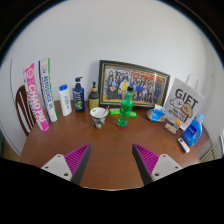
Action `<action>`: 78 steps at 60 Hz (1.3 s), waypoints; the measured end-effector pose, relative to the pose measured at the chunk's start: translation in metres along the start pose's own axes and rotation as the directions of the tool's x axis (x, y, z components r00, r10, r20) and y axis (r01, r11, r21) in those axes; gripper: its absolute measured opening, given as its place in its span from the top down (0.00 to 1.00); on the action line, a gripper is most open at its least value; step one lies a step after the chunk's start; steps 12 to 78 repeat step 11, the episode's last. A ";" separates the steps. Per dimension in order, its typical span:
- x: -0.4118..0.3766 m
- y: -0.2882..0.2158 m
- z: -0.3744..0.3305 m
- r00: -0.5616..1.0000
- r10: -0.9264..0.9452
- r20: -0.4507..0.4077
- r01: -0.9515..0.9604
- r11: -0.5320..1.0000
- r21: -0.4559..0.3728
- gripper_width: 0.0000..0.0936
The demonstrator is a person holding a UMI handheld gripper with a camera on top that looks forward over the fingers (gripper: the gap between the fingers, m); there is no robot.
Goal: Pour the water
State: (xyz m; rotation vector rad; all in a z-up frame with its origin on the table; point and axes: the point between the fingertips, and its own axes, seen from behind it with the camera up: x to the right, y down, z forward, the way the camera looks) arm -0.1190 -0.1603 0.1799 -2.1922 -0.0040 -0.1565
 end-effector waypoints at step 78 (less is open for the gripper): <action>0.007 0.002 -0.011 1.000 -0.020 0.002 0.020 1.000 -0.002 0.09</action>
